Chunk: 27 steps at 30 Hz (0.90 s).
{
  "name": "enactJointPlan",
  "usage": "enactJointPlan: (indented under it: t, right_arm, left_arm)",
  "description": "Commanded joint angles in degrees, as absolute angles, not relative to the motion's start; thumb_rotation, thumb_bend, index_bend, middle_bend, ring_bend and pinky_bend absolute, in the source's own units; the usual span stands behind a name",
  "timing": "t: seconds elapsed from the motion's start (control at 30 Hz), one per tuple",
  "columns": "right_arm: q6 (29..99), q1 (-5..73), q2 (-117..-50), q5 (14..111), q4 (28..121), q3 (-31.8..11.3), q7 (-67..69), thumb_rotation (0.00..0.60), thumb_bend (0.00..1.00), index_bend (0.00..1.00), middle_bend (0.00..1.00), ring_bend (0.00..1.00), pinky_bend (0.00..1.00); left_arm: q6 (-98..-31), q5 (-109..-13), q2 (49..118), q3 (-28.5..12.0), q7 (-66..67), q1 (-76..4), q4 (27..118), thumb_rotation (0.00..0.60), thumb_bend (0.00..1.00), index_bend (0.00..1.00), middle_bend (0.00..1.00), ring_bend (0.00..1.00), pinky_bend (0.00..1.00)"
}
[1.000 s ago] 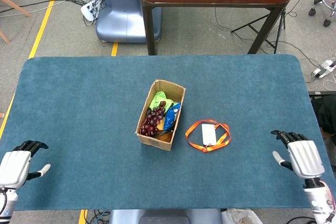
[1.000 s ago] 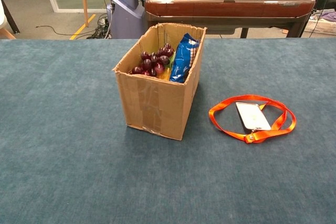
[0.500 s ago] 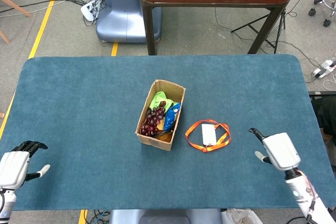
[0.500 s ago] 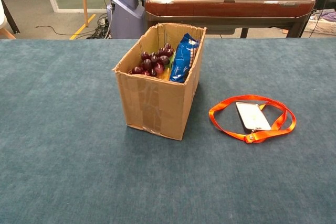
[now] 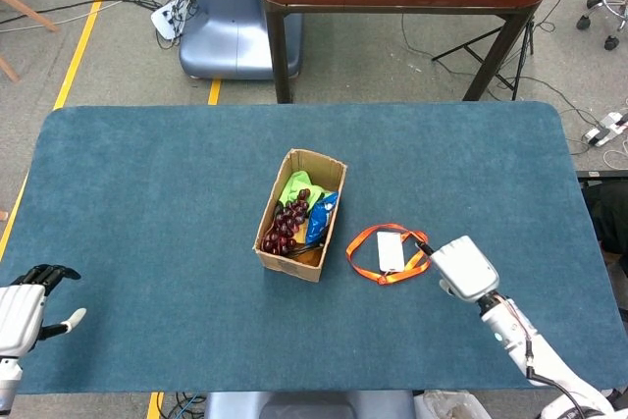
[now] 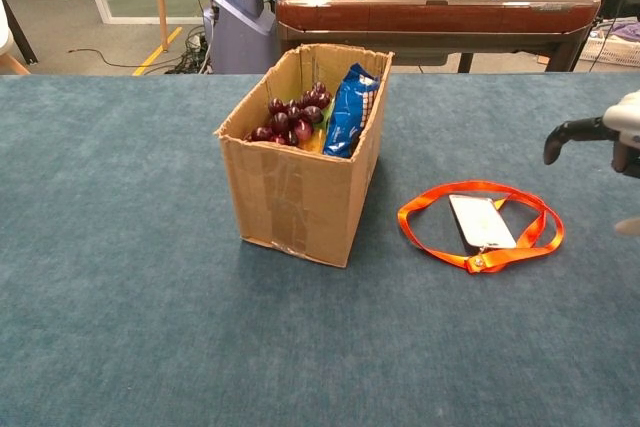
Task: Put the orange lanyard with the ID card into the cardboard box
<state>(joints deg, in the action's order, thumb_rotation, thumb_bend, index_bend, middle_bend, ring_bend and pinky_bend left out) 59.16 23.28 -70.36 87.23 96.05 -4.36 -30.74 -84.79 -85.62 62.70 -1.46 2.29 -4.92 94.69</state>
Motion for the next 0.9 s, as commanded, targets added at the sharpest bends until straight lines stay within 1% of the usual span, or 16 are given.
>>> enactJointPlan:
  t: [0.03,0.23,0.33,0.53,0.9]
  right_arm:
    - [56.16,25.42,-72.80,84.16,95.75,-4.57,-34.26,0.600,0.00,0.30,0.99,1.00,1.00]
    - [53.59,27.81,-77.05,80.31,93.18,-4.55,-39.20,0.600,0.00,0.22,0.99,1.00,1.00]
    - [52.99,28.85,-79.09,78.83,91.83,-4.66,-40.54,0.600,0.00,0.19,0.99,1.00,1.00]
    - [51.70,30.83,-81.75,76.29,89.94,-4.64,-42.27,0.600,0.00,0.19,0.99,1.00,1.00]
    - [50.41,33.67,-83.92,72.20,88.48,-3.96,-45.24,0.600,0.00,0.19,0.99,1.00,1.00]
  left_arm:
    - [-85.14,-85.49,62.44,-1.50,1.93,-4.64,94.75,0.600,0.16,0.40,0.39,0.28,0.42]
    - [-85.80,-85.30,61.92,-1.62,1.12,-4.13,94.83,0.600,0.16,0.40,0.39,0.28,0.42]
    - [-85.89,-85.20,61.77,-1.69,0.79,-4.01,94.81,0.600,0.16,0.40,0.39,0.28,0.42]
    - [-85.82,-85.15,61.56,-1.78,0.22,-3.96,94.85,0.600,0.16,0.40,0.39,0.28,0.42]
    - [-85.97,-85.04,61.10,-1.99,-0.65,-3.76,94.97,0.600,0.16,0.40,0.39,0.28,0.42]
